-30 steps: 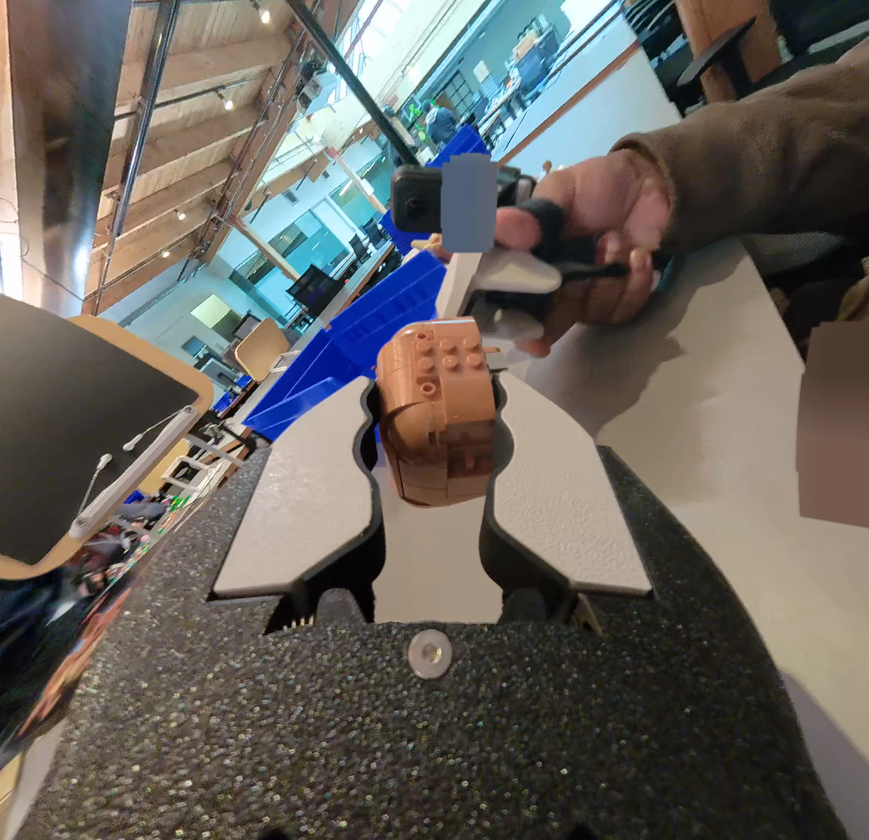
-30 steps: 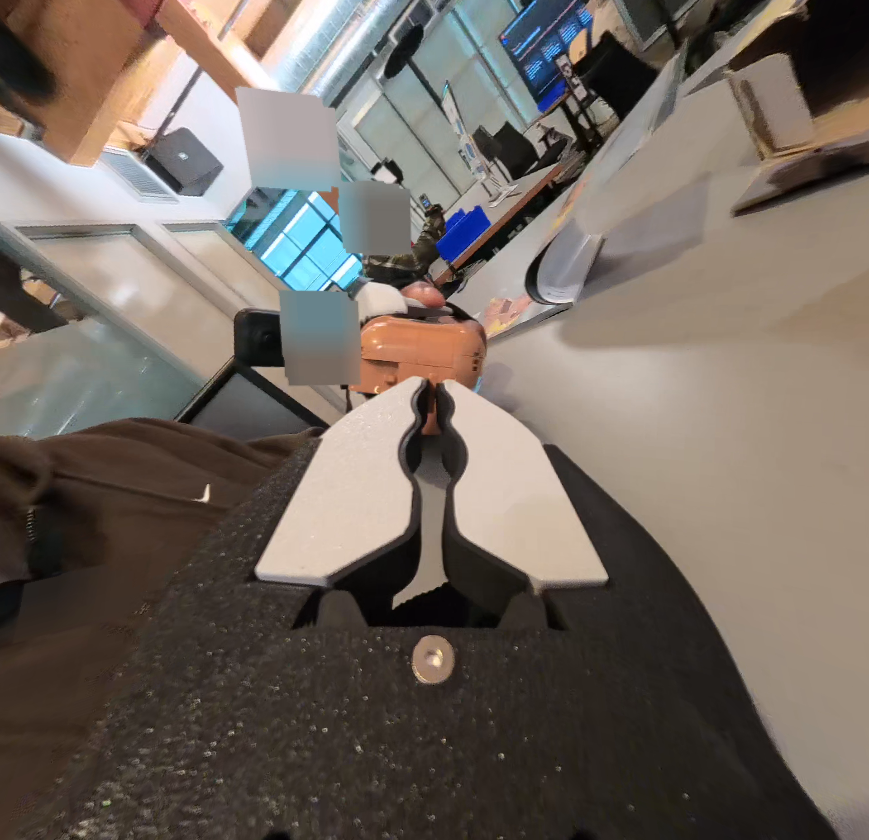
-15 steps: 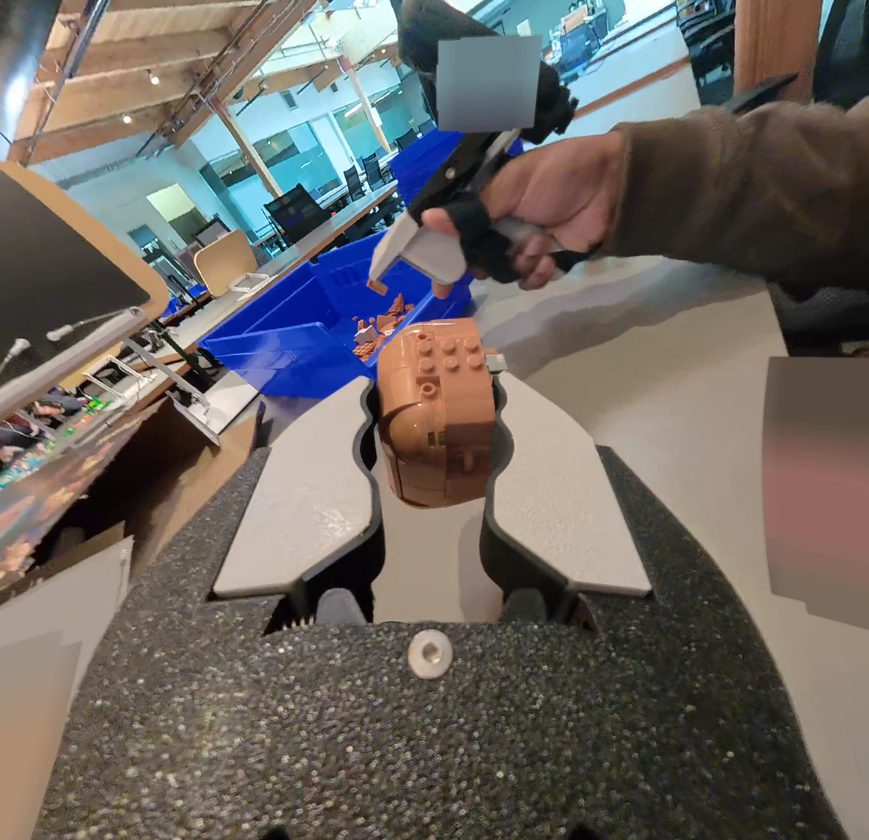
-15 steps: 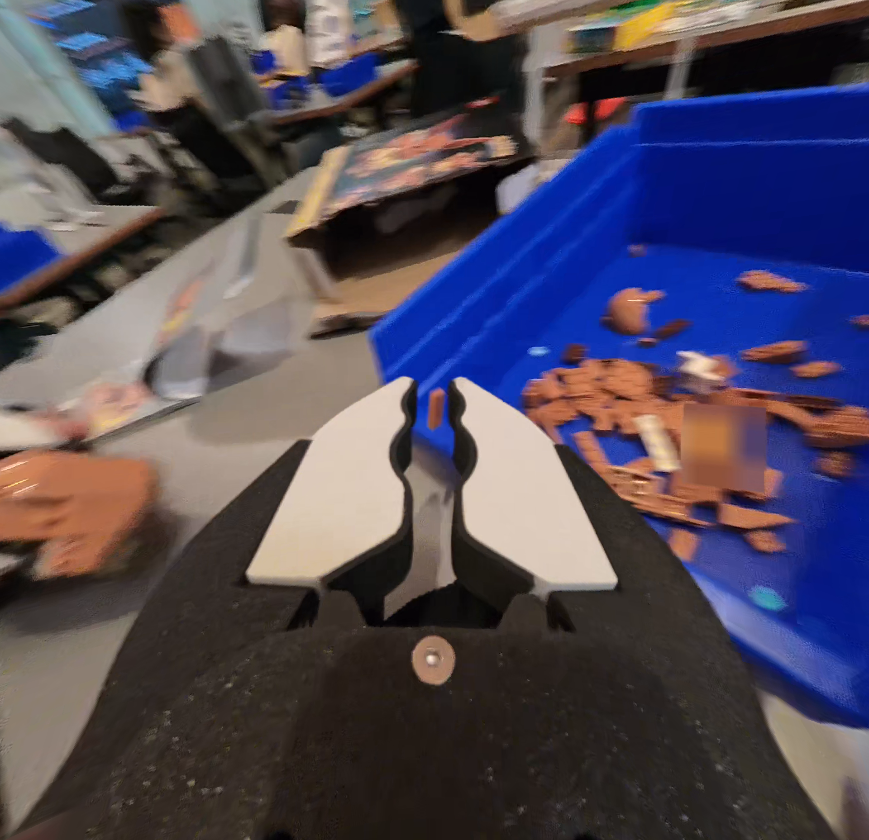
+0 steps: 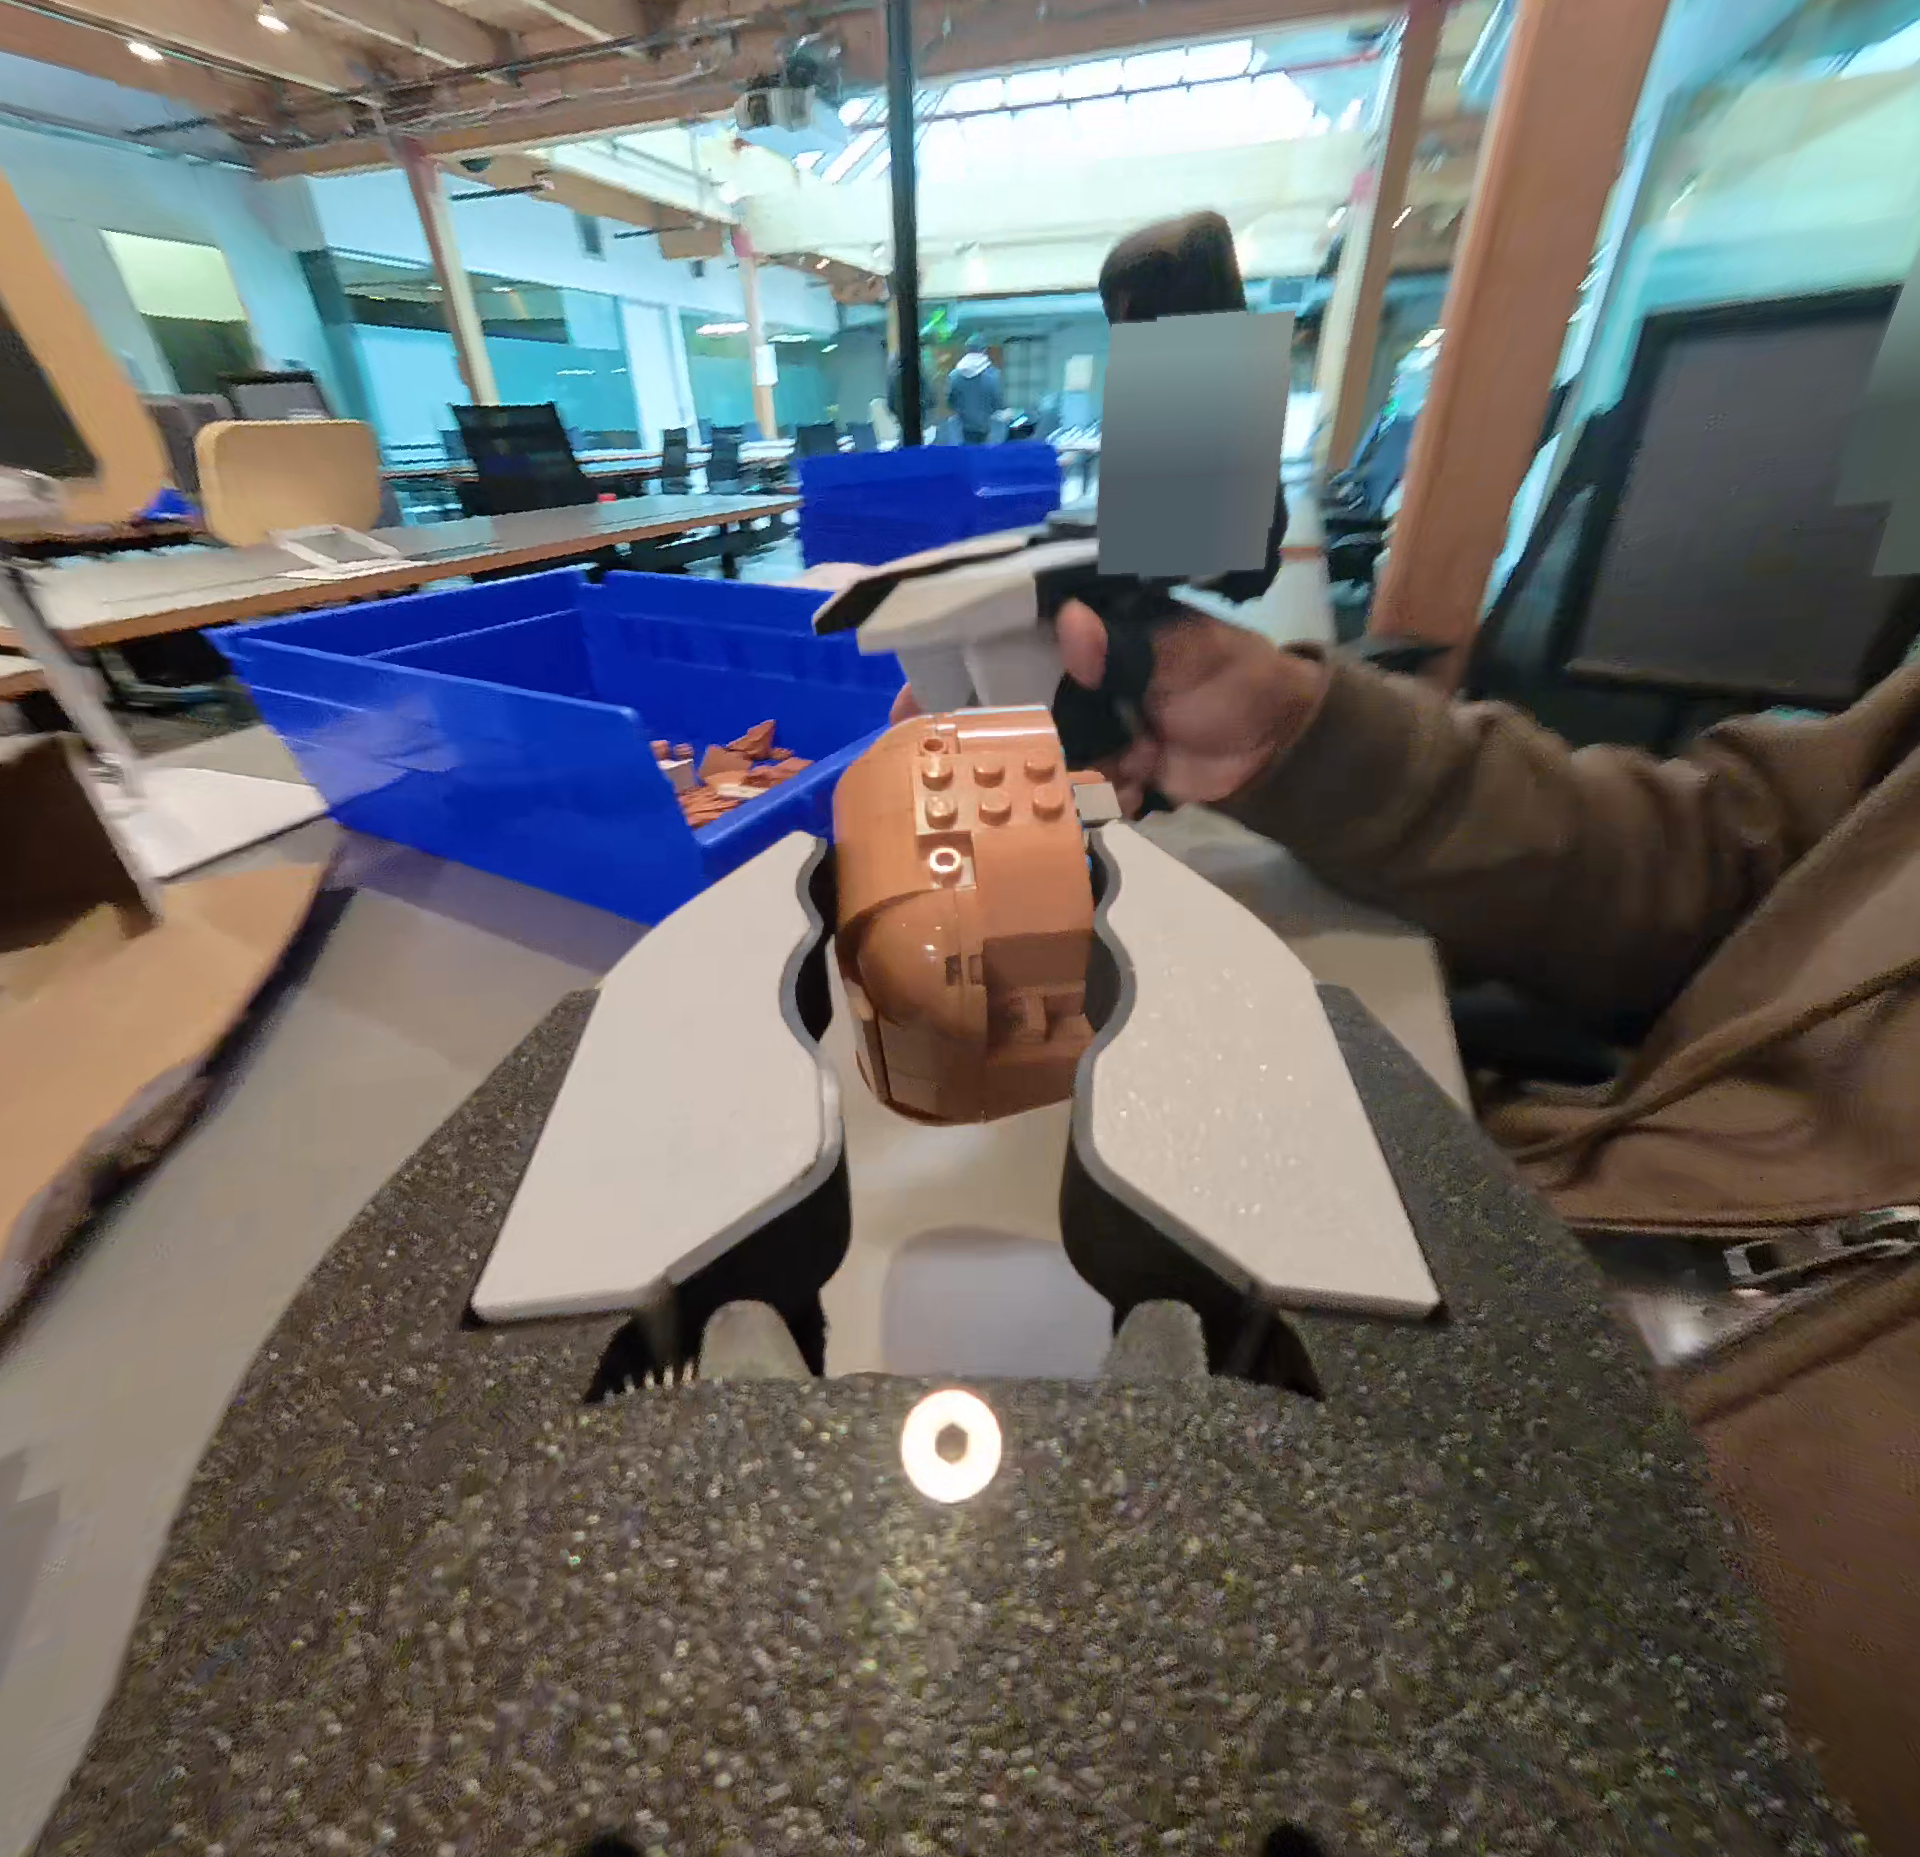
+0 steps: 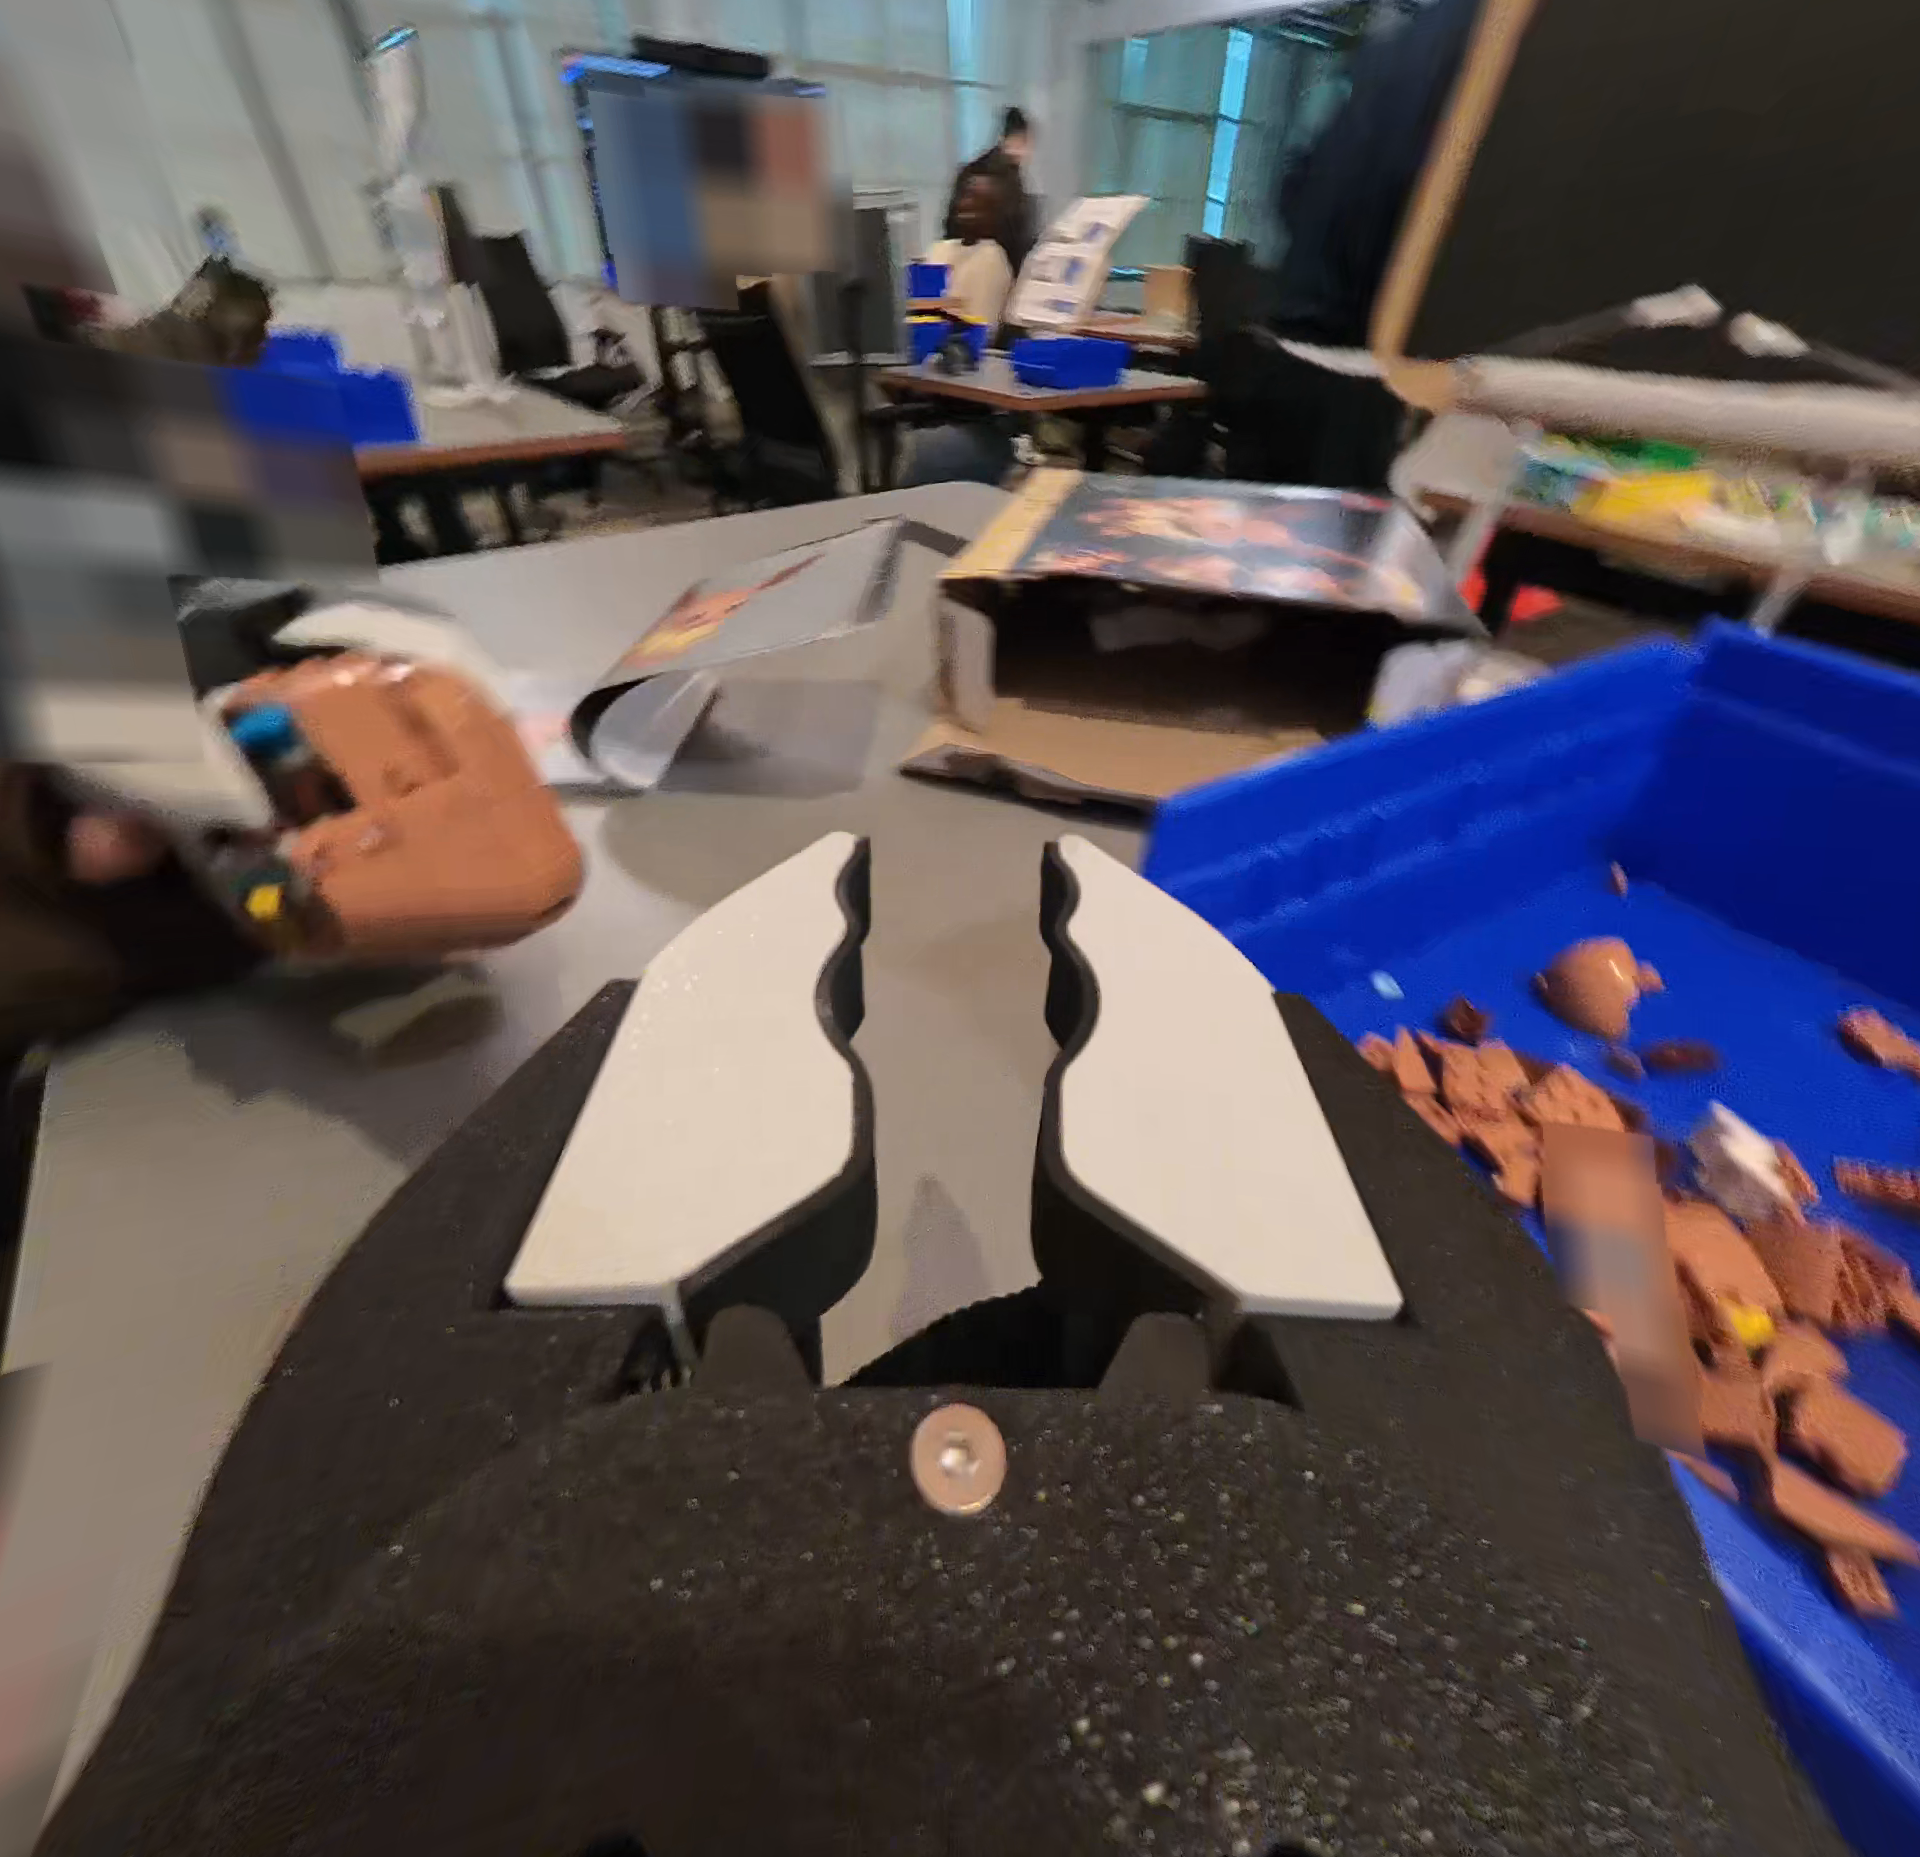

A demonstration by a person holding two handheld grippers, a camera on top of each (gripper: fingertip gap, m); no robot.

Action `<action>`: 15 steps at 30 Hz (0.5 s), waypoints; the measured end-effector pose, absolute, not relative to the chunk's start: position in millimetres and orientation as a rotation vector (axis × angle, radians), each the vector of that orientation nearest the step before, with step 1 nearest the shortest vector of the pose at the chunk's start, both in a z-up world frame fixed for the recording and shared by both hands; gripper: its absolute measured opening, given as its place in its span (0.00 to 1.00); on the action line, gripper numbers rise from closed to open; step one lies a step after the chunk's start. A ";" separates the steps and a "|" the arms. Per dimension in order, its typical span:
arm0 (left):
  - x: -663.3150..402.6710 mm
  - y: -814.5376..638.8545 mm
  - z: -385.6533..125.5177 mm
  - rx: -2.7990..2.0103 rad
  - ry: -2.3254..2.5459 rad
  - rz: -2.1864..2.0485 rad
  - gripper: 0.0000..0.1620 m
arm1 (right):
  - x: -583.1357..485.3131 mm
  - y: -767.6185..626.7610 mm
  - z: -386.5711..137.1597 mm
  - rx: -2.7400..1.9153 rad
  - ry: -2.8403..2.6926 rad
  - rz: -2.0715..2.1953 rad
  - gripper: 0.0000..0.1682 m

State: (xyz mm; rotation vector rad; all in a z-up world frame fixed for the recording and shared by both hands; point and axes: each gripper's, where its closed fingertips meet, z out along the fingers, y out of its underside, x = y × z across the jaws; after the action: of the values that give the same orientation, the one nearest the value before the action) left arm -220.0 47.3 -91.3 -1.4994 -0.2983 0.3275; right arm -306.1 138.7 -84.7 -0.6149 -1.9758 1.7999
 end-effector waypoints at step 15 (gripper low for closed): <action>-214.4 39.6 -82.1 -1.324 -0.383 -0.055 0.28 | -204.6 65.8 -87.0 0.209 -1.882 1.633 0.18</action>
State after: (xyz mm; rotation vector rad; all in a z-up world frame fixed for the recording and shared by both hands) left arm -214.4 39.6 -82.1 -1.3240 -0.3829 -0.0554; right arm -204.6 65.8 -87.0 0.2090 -1.8819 1.6331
